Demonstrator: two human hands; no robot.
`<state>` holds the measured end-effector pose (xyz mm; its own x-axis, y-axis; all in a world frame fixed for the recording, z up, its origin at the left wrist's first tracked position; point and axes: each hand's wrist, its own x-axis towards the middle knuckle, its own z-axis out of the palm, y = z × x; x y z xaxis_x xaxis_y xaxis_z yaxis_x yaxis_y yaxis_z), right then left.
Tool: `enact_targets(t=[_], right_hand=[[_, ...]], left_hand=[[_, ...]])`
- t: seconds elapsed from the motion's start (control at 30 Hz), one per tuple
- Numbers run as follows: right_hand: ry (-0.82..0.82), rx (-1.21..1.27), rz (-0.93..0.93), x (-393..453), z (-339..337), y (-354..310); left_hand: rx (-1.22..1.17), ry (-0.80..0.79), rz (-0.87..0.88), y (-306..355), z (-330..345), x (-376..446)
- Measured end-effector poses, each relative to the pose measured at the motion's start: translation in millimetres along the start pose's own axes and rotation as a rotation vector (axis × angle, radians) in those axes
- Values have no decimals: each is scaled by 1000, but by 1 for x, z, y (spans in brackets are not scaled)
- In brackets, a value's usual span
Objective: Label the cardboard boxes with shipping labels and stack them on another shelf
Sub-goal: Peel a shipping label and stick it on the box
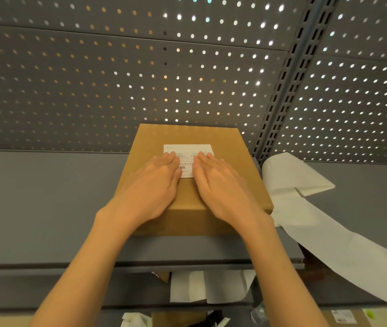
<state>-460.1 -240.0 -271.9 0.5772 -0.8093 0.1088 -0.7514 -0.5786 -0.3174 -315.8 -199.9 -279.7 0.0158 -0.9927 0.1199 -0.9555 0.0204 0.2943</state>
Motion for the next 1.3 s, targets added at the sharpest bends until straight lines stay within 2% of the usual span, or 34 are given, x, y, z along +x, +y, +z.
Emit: enact_targets(t=[0.27,0.37,0.5,0.73,1.07,1.3], right_hand=[[70,14,90,-11,-7,15],[60,46,25,-14,-6,3],[47,44,-95,-19,4,-16],[27,-9,-92,-27,14,-19],[71,10,72,-39,2,1],[90,-14,99,-44,0,9]], left_hand=[[12,31,-139,-11,-14,-16],[11,82,-90,-1,-14,-19],[2,50,56,13,-2,-22],[27,29,46,12,5,-29],[21,94,-34,1,4,-40],[48,106,-54,-7,0,-47]])
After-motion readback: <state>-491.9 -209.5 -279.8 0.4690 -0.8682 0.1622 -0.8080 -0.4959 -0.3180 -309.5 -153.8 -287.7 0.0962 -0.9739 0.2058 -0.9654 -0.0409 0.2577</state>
